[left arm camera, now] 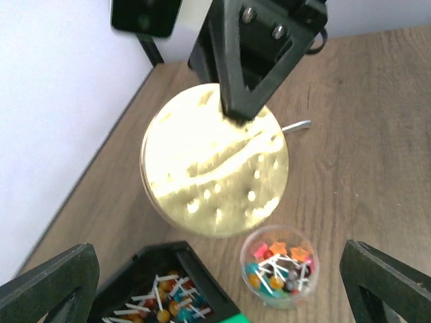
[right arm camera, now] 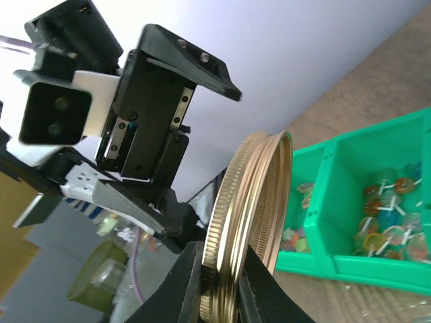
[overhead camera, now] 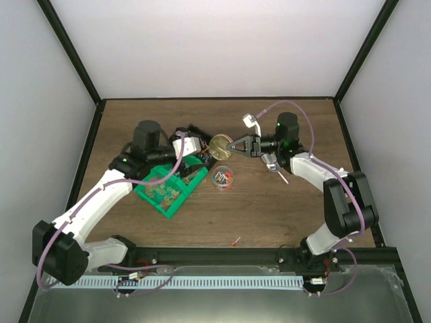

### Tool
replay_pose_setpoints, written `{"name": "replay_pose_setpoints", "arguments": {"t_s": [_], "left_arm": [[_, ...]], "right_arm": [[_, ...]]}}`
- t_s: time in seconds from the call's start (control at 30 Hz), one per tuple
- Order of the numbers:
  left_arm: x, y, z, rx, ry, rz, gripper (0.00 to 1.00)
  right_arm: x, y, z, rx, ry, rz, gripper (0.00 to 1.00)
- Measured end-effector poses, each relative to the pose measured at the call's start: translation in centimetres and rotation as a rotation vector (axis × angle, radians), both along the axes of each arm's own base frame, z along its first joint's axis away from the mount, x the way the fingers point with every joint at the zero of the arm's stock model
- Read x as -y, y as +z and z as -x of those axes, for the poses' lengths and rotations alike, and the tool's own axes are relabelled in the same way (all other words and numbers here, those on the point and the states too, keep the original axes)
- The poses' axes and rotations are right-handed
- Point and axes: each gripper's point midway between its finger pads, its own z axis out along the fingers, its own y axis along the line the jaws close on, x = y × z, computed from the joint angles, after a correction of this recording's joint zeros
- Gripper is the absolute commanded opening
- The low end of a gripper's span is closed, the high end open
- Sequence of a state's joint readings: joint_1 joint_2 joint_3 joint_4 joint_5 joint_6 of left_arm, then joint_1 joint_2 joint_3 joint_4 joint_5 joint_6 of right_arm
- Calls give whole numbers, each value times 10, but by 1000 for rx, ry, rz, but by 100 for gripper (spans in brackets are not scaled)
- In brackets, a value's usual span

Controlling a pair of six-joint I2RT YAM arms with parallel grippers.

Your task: Pack the candies

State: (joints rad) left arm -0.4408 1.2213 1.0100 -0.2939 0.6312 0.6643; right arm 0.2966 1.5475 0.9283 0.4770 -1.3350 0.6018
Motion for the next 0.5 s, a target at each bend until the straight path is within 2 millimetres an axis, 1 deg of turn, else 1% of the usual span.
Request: {"name": "replay_pose_setpoints", "arguments": {"t_s": [0.07,0.17,0.33,0.5], "left_arm": [[9,6,4,61,-20,3,100],[18,10,1,113,-32,3,100],[33,1,7,145,-75,-31,100],[41,-9,-2,142,-62,-55,100]], "right_arm": [[-1,-3,0,-56,29,-6,2],[-2,-4,1,-98,52,-10,2],[-3,-5,1,-141,76,-13,2],[-3,-6,1,-164,80,-12,2]]}}
